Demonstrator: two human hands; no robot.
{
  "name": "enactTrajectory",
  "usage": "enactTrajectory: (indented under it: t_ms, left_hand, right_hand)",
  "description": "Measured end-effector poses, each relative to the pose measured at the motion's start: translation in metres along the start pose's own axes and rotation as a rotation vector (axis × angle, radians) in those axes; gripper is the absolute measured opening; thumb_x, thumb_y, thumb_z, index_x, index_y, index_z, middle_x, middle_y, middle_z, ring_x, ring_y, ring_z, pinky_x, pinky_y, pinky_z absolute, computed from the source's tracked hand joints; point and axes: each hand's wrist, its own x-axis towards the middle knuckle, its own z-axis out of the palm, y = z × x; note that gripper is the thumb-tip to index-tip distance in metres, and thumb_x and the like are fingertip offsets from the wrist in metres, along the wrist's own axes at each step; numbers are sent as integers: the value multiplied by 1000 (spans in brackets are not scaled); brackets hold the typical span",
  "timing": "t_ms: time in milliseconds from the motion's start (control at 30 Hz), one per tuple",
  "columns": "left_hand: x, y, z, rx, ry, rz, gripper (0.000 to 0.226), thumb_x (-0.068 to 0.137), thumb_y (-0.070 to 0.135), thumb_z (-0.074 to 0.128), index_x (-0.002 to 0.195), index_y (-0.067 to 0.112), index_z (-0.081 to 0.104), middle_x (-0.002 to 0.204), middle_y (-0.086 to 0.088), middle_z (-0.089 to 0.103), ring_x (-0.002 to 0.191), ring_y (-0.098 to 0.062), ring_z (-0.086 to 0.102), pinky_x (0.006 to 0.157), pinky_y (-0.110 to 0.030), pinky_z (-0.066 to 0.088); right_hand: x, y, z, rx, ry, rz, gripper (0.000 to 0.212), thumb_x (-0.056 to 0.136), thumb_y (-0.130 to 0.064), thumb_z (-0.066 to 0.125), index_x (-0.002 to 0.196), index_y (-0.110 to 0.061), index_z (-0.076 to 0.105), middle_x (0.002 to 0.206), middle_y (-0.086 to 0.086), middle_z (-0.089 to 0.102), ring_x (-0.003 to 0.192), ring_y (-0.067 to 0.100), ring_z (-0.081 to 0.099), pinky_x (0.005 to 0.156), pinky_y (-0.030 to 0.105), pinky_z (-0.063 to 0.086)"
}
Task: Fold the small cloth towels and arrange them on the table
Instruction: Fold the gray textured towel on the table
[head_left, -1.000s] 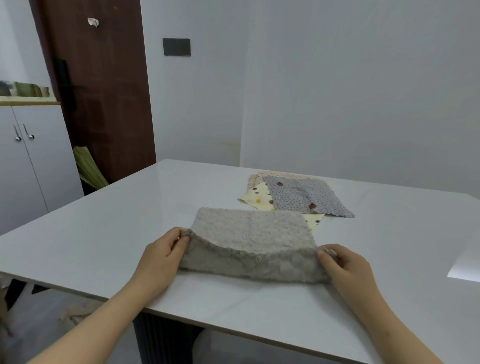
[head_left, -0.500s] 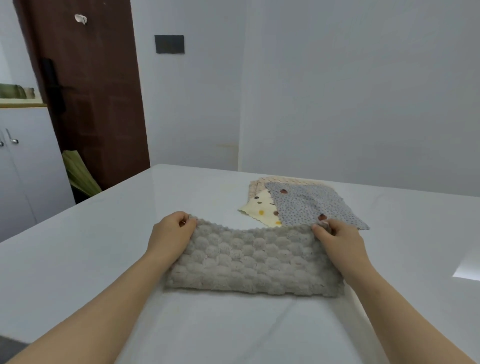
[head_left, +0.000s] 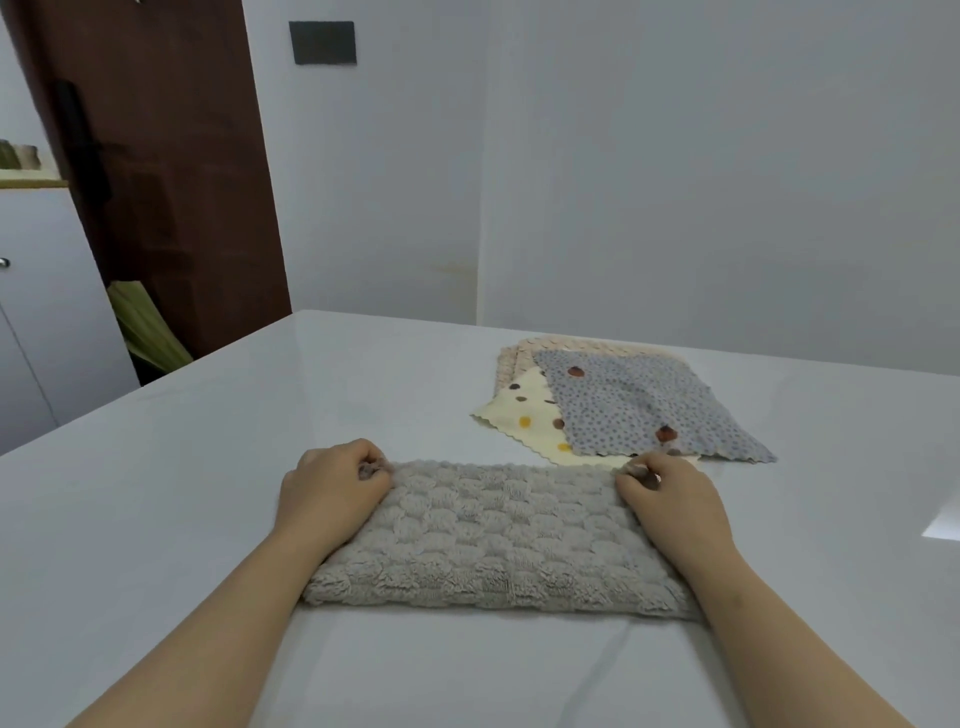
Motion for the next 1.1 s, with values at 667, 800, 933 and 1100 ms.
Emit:
enactTrajectory:
  t_ms: [667, 800, 933, 1100]
  left_hand:
    - [-6, 0, -13, -142, -55, 74, 17, 79, 15, 66, 67, 23, 58, 80, 7, 63, 78, -11, 57, 66, -19, 42]
    - [-5, -2, -15, 73, -121, 70, 11, 84, 29, 59, 76, 32, 52, 91, 7, 59, 91, -16, 51, 83, -30, 38]
    - [-7, 0, -19, 31, -149, 59, 16, 82, 23, 61, 73, 33, 53, 88, 8, 63, 91, -18, 55, 89, -33, 43]
    - [-7, 1, -19, -90, -106, 94, 26, 77, 9, 63, 64, 30, 54, 70, 12, 60, 71, -8, 55, 65, -16, 41]
  right_hand:
    - [-5, 0, -6, 48, -85, -36, 40, 79, -11, 62, 63, -47, 54, 89, -2, 66, 97, 26, 56, 86, 39, 47]
    - [-7, -2, -10, 249, -55, -41, 38, 79, 0, 59, 66, -36, 61, 86, 1, 64, 81, 15, 57, 71, 23, 41]
    - [-8, -1, -10, 340, -59, -38, 40, 80, 7, 56, 65, -30, 63, 81, -9, 64, 77, 2, 55, 65, 12, 38]
    - [-6, -2, -11, 346, -117, -22, 38, 79, 8, 56, 64, -26, 64, 78, -17, 62, 76, 1, 56, 64, 9, 40]
